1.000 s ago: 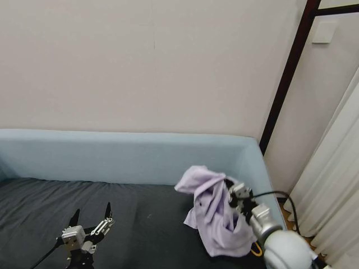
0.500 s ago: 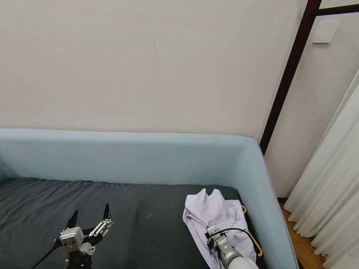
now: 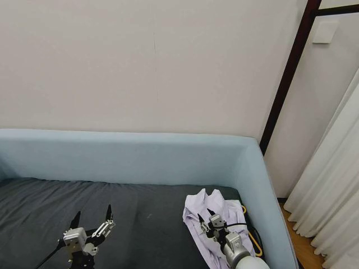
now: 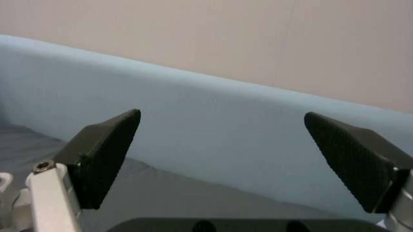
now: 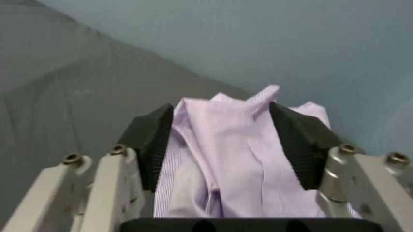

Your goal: Pick up the clothes from the sofa and hang them on the clothes hanger.

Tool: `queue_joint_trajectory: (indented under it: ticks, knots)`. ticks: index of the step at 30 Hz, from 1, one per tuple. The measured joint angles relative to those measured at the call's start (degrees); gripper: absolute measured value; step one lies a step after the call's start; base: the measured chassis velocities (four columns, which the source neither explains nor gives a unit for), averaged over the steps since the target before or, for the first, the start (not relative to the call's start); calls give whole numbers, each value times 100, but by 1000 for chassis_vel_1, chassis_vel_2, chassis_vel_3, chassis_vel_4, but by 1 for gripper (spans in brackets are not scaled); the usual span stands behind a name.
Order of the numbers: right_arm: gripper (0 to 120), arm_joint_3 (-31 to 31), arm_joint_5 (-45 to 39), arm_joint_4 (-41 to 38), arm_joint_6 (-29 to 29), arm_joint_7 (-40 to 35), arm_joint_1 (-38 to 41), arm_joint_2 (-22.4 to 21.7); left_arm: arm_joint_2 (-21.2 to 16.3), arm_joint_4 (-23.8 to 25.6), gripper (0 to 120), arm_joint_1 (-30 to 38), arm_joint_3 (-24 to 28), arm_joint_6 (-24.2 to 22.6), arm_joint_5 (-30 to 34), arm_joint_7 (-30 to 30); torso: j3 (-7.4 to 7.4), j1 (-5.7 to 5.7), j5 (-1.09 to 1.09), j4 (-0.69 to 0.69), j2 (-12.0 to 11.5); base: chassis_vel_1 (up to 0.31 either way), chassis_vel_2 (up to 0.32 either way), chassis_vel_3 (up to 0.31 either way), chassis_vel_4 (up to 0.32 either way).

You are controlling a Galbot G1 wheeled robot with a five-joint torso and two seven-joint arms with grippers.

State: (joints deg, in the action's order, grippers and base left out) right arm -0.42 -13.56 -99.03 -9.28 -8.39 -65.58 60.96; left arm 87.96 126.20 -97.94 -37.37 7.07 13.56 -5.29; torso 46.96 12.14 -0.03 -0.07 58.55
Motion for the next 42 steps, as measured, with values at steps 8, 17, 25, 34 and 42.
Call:
queue_joint_trajectory:
  ticks: [8,17,25,34,42]
  knots:
    - [93,-149,139,290,-1,25,-35,168,-23,27,100,-43,-31,43,0,-2,0,0,0,1,0,0,0,0,0]
    - [98,-328,-1190,590,-317,-381,241,414,-39,21,100,-54,-55,71,14,-37,0,0,0,1,0,0,0,0,0]
    - [98,-262,-1747,287,-341,-270,228,415,-71,-119,100,-5,-40,63,32,-40,0,0,-1,2,0,0,0,0,0]
    - [100,-307,-222,116,-257,205,-188,150,-256,-184,100,-4,-34,-39,181,-13,0,0,0,0,0,0,0,0,0]
    - [100,255,-549,-241,-136,236,100,-3,-692,-261,100,44,222,-605,1094,530,0,0,-2,1,0,0,0,0,0]
